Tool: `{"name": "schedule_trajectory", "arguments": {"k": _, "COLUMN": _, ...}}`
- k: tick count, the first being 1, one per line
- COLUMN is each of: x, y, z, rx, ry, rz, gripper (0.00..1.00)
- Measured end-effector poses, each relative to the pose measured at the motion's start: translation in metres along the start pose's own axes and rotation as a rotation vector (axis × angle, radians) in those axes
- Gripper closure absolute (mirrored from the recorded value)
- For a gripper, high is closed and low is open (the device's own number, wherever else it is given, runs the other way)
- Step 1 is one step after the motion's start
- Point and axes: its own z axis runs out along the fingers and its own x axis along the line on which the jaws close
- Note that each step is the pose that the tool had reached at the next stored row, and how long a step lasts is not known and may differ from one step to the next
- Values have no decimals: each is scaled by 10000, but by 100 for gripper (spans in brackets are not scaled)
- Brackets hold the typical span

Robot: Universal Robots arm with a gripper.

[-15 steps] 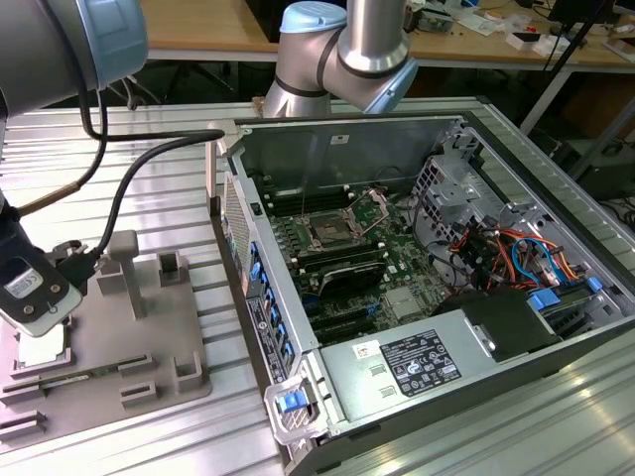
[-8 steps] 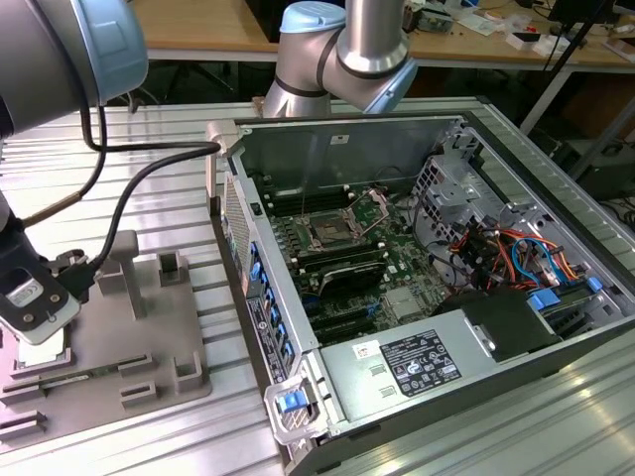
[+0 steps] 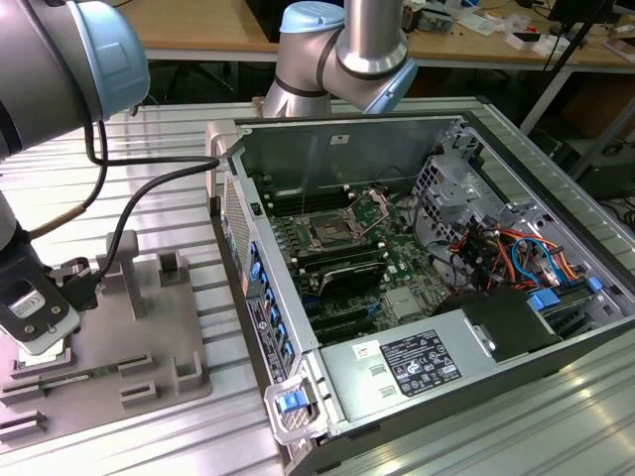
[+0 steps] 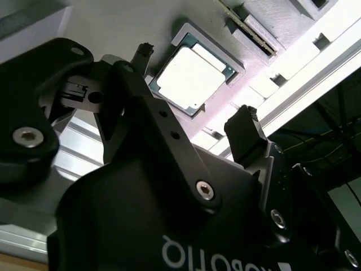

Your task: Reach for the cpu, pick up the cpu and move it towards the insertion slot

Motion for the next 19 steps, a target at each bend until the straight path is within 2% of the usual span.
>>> {"name": "schedule_trajectory", "arguments": {"k": 11, "x": -1, "y": 0, "z": 14, "rx": -2, "ry": -7, "rz": -1, "gripper": 20}}
{"name": "schedule_trajectory", "arguments": {"k": 15, "x": 0, "y": 4, "z": 83, "rx": 1, "ry": -2, "rz": 2, "gripper": 20}}
{"name": "schedule_trajectory", "arguments": {"k": 19, "x": -7, "y": 61, "z": 182, "rx": 0, "ry": 13, "rz": 2, "gripper": 20}}
